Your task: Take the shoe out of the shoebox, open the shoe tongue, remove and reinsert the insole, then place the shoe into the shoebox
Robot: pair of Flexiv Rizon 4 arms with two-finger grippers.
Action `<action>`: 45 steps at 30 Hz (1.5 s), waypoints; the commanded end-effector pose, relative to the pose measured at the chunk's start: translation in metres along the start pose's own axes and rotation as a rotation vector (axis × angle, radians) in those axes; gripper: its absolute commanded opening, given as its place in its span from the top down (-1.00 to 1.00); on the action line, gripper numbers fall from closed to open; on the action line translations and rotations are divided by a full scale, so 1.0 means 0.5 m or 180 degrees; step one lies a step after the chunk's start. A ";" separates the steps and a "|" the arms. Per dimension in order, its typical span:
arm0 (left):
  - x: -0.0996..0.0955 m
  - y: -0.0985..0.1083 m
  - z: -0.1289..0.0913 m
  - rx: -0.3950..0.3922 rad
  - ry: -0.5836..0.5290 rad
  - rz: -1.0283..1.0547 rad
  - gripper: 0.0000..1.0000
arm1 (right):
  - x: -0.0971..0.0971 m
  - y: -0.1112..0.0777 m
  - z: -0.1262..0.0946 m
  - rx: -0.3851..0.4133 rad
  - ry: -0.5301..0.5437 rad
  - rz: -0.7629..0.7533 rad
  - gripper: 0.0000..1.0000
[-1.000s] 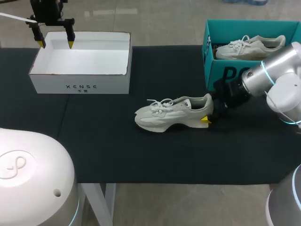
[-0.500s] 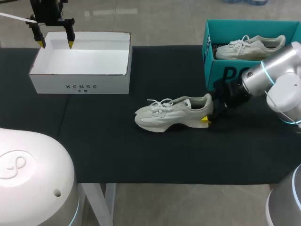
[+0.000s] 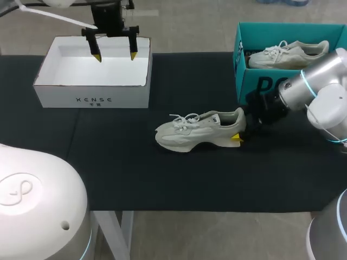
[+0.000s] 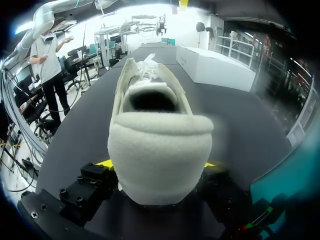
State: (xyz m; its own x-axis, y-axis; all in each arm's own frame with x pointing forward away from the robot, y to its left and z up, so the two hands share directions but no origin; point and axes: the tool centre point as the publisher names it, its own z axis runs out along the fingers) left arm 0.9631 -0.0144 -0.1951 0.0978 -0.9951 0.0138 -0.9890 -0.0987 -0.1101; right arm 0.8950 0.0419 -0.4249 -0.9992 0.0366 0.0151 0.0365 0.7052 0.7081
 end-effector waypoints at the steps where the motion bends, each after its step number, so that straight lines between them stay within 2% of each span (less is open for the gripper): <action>1: 0.048 0.012 0.015 -0.0050 -0.0015 0.0019 -1.00 | -0.002 -0.011 0.019 0.0012 0.0001 0.0003 1.00; 4: 0.089 0.027 0.026 -0.0125 0.0016 0.0169 -1.00 | -0.002 -0.011 0.019 0.0012 0.0001 0.0003 1.00; 10: 0.180 0.064 0.093 -0.0403 0.0083 0.0519 -1.00 | -0.002 -0.011 0.019 0.0012 0.0001 0.0003 1.00; 13: 0.227 0.090 0.116 -0.0351 -0.0003 0.0612 -1.00 | -0.002 -0.011 0.019 0.0012 0.0001 0.0003 1.00; 17: 0.290 0.104 0.167 -0.0361 -0.0066 0.0746 -1.00 | -0.002 -0.011 0.019 0.0012 0.0001 0.0003 1.00; 21: 0.332 0.123 0.185 -0.0320 -0.0067 0.0891 -1.00 | -0.002 -0.011 0.019 0.0012 0.0001 0.0003 1.00; 27: 0.366 0.148 0.221 -0.0255 -0.0076 0.1150 -1.00 | -0.002 -0.011 0.019 0.0012 0.0001 0.0003 1.00; 30: 0.378 0.155 0.243 -0.0385 -0.0040 0.1100 -1.00 | -0.002 -0.011 0.019 0.0012 0.0001 0.0003 1.00; 35: 0.405 0.171 0.261 -0.0444 0.0017 0.0859 -1.00 | -0.002 -0.011 0.019 0.0012 0.0001 0.0003 1.00; 38: 0.420 0.179 0.260 -0.0481 0.0005 0.0906 -1.00 | -0.002 -0.011 0.019 0.0012 0.0001 0.0003 1.00; 45: 0.420 0.179 0.260 -0.0481 0.0005 0.0906 -1.00 | -0.002 -0.011 0.019 0.0012 0.0001 0.0003 1.00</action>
State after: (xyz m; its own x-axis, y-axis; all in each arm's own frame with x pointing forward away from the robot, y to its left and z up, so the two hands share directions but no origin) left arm 0.9089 -0.2318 -0.3313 -0.1858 -0.9826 0.0065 -0.9819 0.1859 0.0372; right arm 0.8950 0.0419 -0.4248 -0.9992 0.0366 0.0152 0.0366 0.7053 0.7080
